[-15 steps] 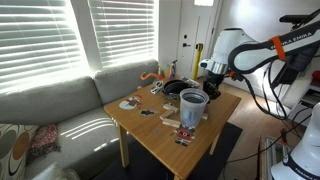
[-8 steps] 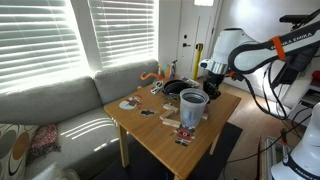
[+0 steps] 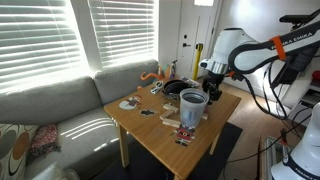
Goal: Stack up the blocks on the table
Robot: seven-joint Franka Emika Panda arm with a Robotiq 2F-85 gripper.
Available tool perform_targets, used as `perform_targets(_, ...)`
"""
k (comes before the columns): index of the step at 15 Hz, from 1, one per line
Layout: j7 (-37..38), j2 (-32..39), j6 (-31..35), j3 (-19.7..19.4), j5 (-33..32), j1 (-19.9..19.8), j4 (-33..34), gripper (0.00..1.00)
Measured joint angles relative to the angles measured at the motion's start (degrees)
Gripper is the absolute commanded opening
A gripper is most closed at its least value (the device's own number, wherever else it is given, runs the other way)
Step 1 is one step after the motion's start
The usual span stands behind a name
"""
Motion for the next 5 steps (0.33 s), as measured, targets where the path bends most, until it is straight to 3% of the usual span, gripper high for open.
perform_targets(5,-2.9,-6.8,-3.0,0.0,1.9,2.6,0.0,1.00)
